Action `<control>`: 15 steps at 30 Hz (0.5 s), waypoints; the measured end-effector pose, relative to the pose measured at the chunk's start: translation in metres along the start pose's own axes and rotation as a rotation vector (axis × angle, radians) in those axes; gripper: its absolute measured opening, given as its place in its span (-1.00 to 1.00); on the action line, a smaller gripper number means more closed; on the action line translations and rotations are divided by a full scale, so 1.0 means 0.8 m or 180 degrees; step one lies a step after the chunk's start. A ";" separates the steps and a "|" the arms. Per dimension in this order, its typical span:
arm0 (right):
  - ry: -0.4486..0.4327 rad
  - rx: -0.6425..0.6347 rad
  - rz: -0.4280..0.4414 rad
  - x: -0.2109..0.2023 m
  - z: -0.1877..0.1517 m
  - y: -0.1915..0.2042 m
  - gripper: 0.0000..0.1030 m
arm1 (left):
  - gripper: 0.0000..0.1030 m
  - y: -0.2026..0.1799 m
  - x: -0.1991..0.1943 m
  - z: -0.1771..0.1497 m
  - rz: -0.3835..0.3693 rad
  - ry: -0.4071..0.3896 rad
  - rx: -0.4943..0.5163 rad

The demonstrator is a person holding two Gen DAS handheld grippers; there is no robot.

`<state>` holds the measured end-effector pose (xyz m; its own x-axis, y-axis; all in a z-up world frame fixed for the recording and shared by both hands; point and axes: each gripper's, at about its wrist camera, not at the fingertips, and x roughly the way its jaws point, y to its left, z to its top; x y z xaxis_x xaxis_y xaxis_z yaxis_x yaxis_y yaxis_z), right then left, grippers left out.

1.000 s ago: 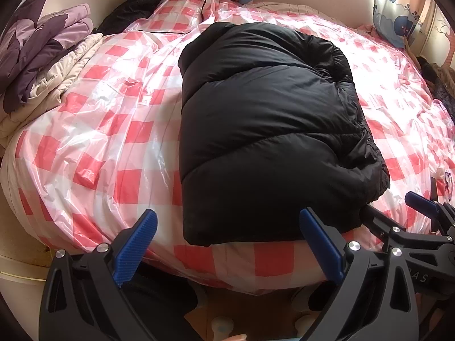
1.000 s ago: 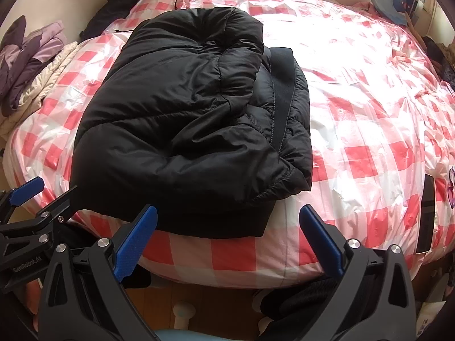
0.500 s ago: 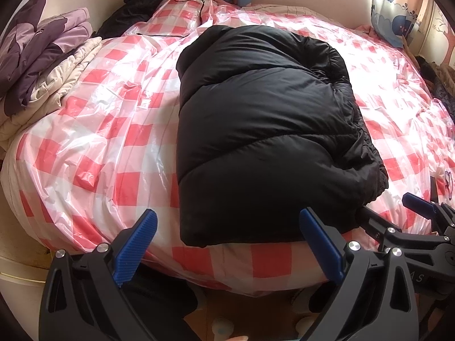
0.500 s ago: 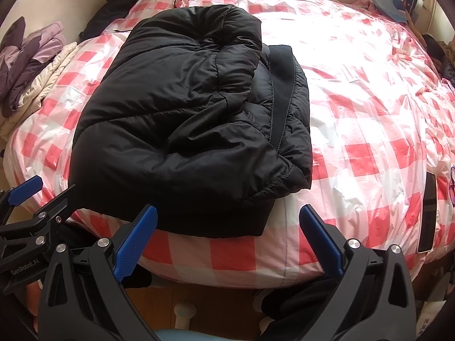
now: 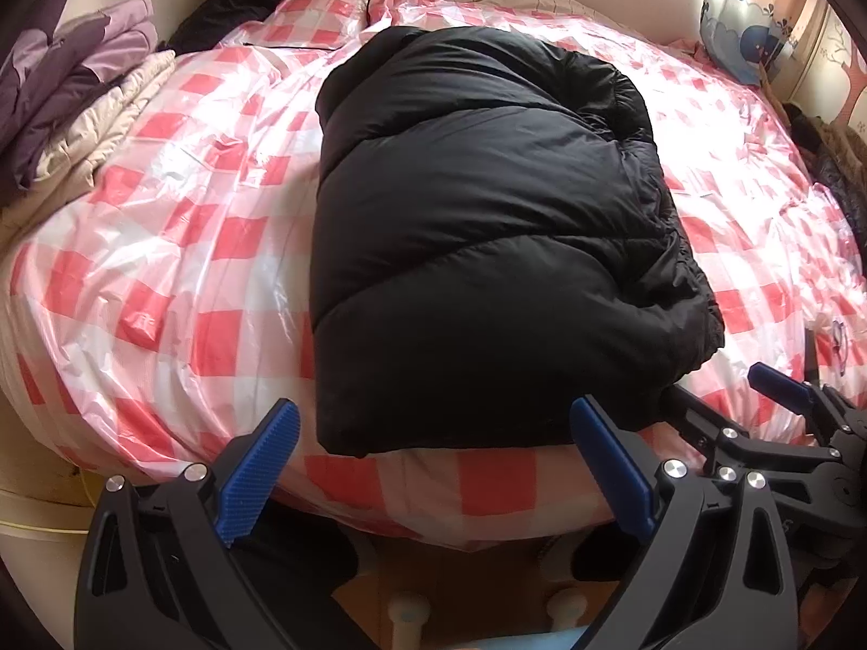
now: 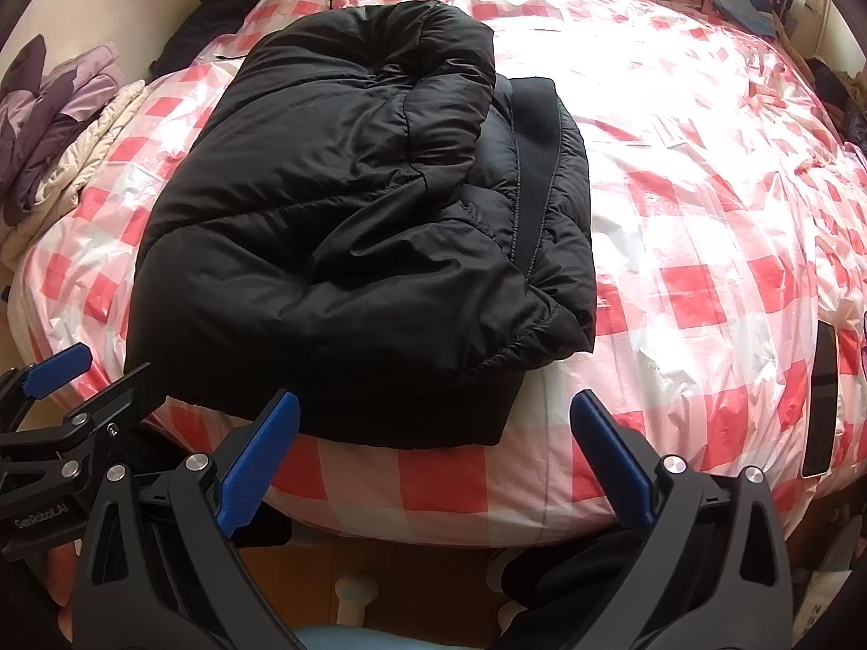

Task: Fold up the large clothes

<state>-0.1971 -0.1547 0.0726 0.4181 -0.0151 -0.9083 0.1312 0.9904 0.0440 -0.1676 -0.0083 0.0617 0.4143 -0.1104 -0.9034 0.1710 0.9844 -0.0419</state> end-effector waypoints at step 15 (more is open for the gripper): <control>0.0006 0.0024 0.0022 -0.001 -0.004 0.001 0.88 | 0.86 -0.005 -0.002 -0.001 0.0060 -0.0021 0.0048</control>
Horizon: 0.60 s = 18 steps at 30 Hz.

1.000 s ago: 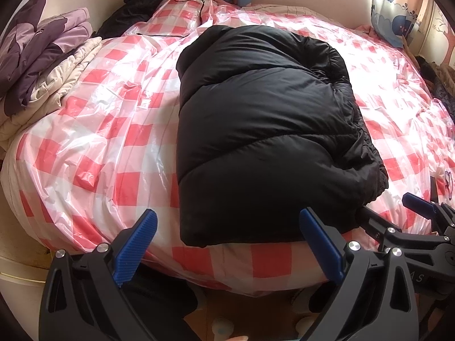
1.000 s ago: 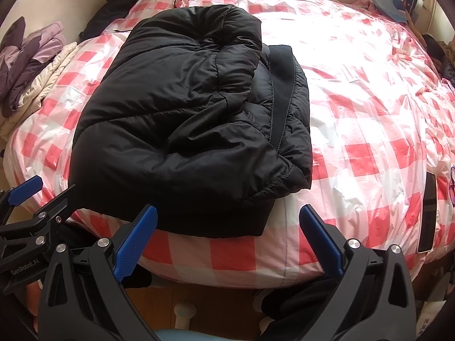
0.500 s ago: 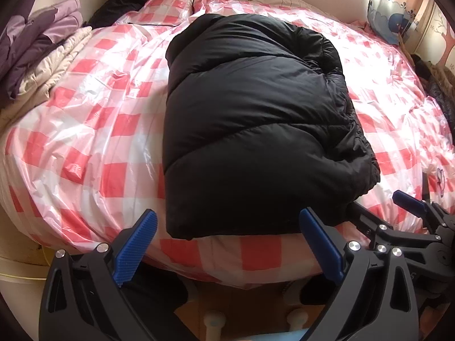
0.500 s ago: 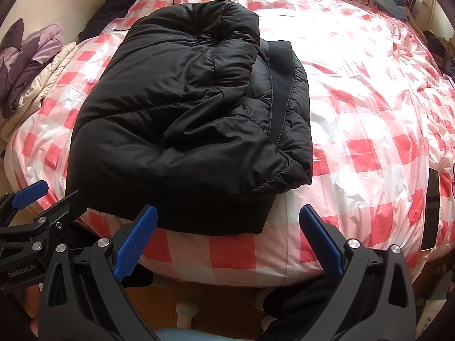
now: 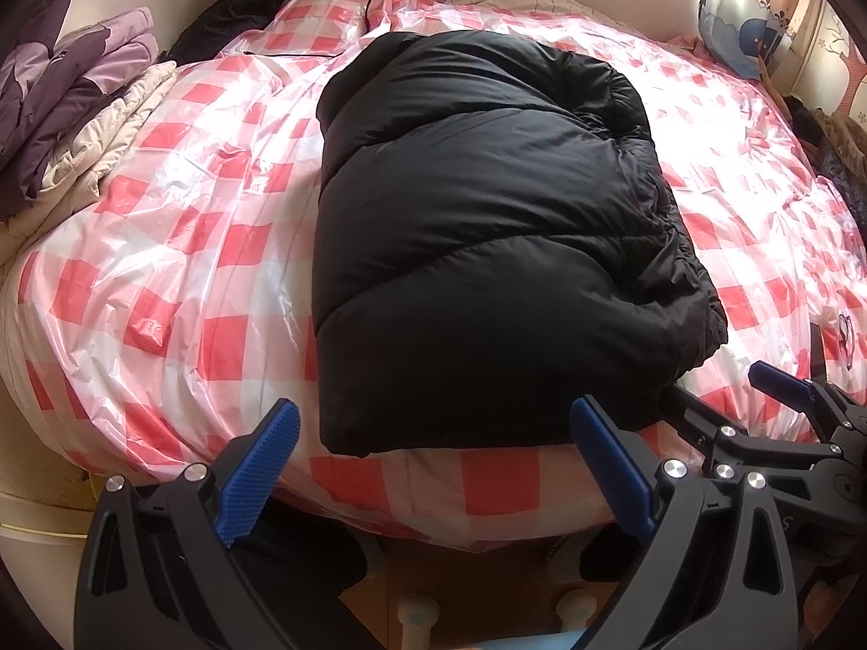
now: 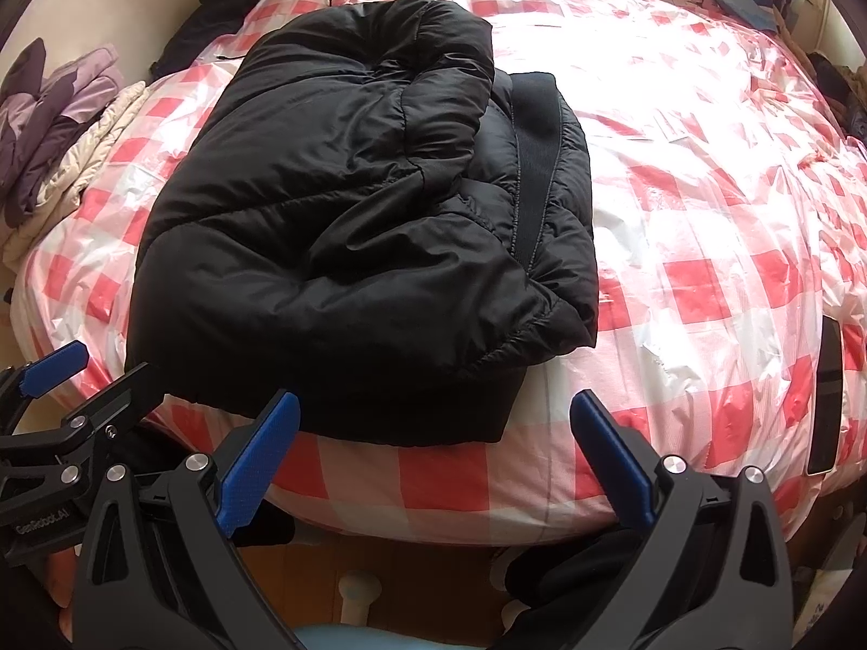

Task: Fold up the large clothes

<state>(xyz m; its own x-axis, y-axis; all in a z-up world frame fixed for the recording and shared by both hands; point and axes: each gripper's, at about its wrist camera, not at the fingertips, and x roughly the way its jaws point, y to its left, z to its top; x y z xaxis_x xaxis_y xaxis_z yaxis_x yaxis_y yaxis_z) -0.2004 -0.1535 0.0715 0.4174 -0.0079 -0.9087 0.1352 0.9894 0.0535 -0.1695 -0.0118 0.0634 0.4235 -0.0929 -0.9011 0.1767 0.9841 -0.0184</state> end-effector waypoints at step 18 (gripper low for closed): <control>0.0042 0.0027 0.0093 0.008 -0.002 -0.007 0.88 | 0.83 0.006 -0.025 -0.005 -0.0147 -0.0327 -0.0124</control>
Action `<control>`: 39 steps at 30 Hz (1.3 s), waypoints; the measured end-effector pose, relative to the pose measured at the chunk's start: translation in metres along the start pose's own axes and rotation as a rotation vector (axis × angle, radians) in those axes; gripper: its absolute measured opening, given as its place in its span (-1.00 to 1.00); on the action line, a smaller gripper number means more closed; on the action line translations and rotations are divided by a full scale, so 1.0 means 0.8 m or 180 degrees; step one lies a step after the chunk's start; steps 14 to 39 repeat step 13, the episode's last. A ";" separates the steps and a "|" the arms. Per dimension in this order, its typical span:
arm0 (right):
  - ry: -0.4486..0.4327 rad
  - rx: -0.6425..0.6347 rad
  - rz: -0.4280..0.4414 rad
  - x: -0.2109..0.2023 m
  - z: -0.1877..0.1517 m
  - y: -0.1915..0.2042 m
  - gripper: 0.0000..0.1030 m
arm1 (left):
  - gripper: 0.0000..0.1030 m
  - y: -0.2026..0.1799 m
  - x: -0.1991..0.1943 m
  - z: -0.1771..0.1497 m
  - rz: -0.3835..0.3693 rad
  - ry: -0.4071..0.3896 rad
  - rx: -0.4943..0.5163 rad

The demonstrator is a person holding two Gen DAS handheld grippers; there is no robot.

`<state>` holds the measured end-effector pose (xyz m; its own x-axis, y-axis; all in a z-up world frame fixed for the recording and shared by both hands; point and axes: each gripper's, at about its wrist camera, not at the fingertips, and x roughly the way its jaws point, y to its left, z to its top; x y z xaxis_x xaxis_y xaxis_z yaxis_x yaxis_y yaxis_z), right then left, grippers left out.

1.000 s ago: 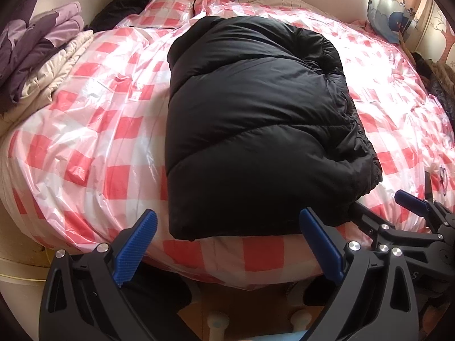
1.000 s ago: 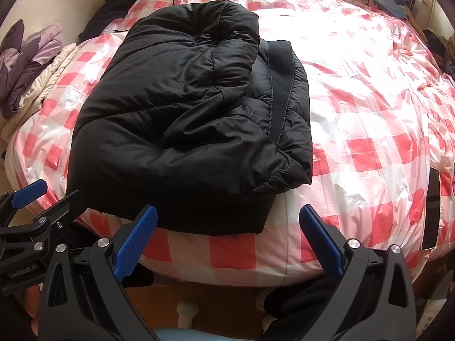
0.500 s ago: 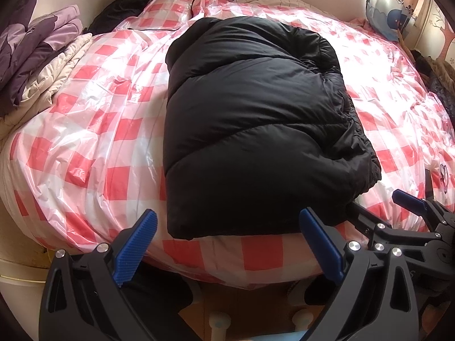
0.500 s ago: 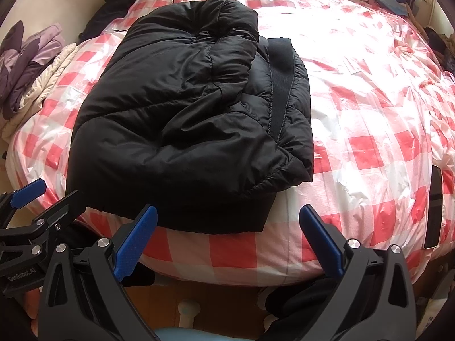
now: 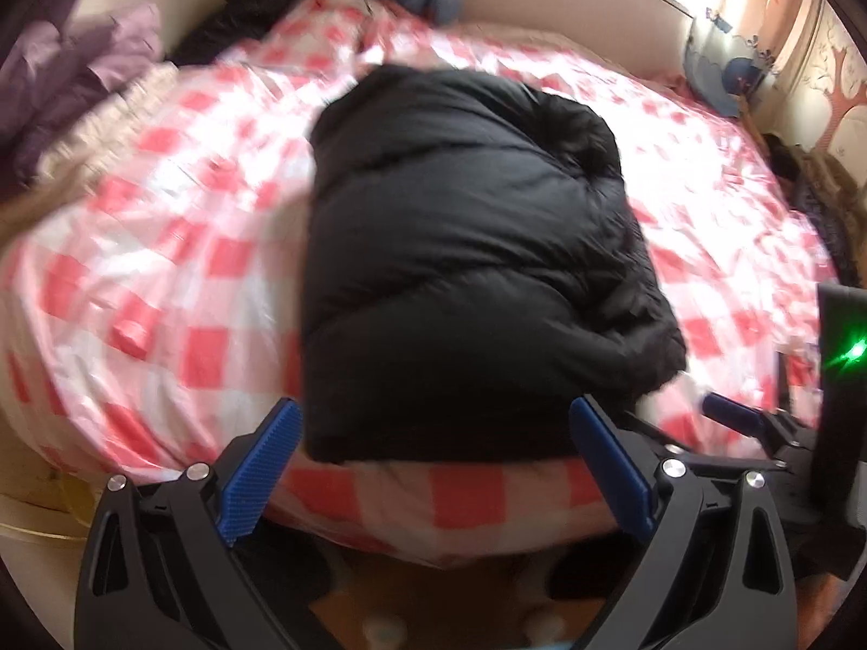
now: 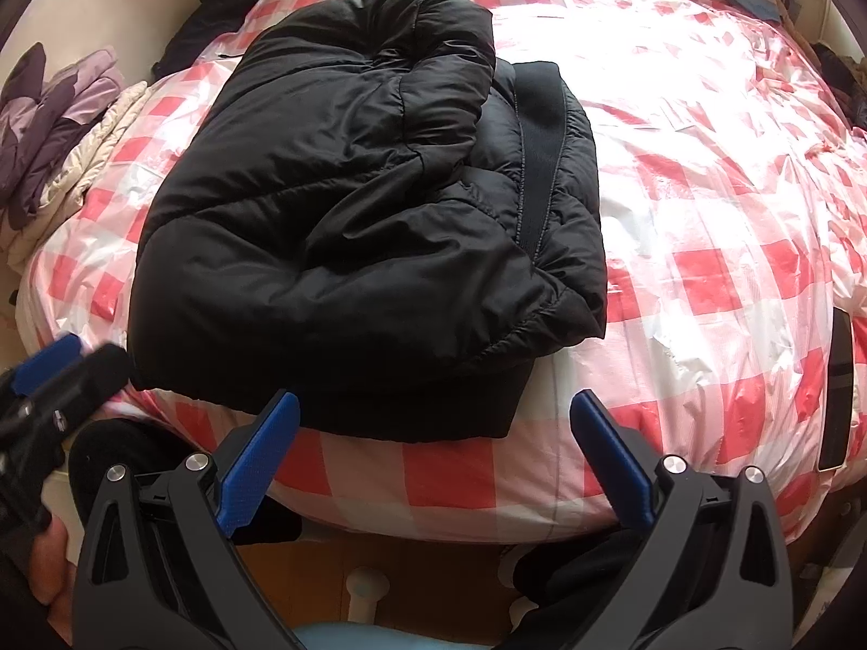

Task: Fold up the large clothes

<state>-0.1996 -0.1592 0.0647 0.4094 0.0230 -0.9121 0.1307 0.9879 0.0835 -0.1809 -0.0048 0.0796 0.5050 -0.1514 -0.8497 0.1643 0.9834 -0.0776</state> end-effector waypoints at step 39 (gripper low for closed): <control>-0.0100 -0.0054 -0.0025 -0.018 0.000 0.001 0.88 | 0.83 0.002 0.005 0.001 0.0350 0.0075 0.0074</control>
